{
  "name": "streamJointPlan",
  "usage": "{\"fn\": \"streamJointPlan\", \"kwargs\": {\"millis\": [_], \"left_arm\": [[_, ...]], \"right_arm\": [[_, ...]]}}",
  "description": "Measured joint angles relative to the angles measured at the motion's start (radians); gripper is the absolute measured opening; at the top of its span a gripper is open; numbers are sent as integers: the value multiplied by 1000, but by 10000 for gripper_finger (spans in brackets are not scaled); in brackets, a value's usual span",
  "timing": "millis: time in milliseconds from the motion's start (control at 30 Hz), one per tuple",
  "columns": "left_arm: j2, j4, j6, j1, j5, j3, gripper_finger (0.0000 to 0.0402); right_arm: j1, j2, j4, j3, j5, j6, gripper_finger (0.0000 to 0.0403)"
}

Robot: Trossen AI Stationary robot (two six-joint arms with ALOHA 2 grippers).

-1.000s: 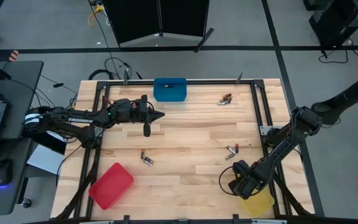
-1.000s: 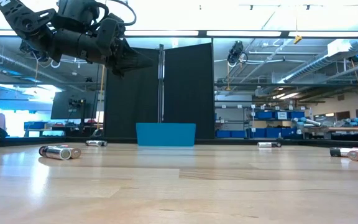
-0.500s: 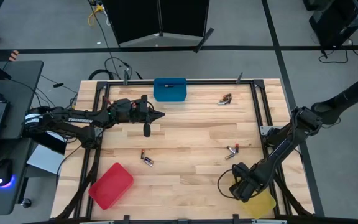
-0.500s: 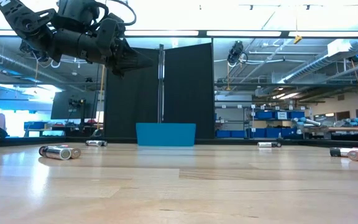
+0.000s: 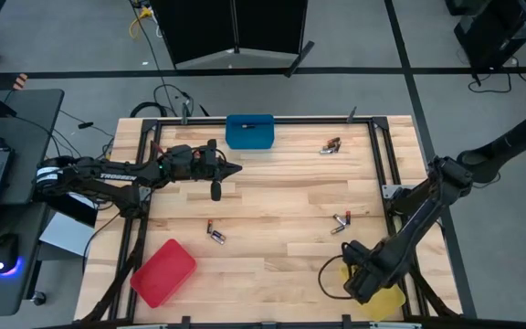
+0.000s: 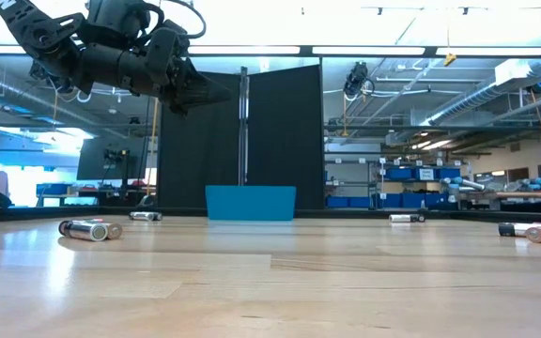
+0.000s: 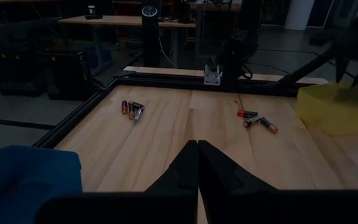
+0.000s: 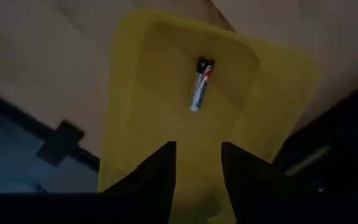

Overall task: Sort batteries
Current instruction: Put the black-red battery into the red bin

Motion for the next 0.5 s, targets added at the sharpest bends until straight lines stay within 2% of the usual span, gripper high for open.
{"fn": "streamJointPlan", "kwargs": {"millis": [100, 167, 367, 500], "left_arm": [[0, 0, 0, 0, 0, 0, 10], [0, 2, 0, 0, 0, 0, 10], [0, 2, 0, 0, 0, 0, 10], [0, 2, 0, 0, 0, 0, 10]], "right_arm": [[-40, 0, -87, 57, 54, -102, 128], [-93, -1, -140, 86, 136, -209, 111], [-361, -1, -168, 105, 309, -678, 14], [-566, -1, -108, 105, 369, -1025, 16]]}}
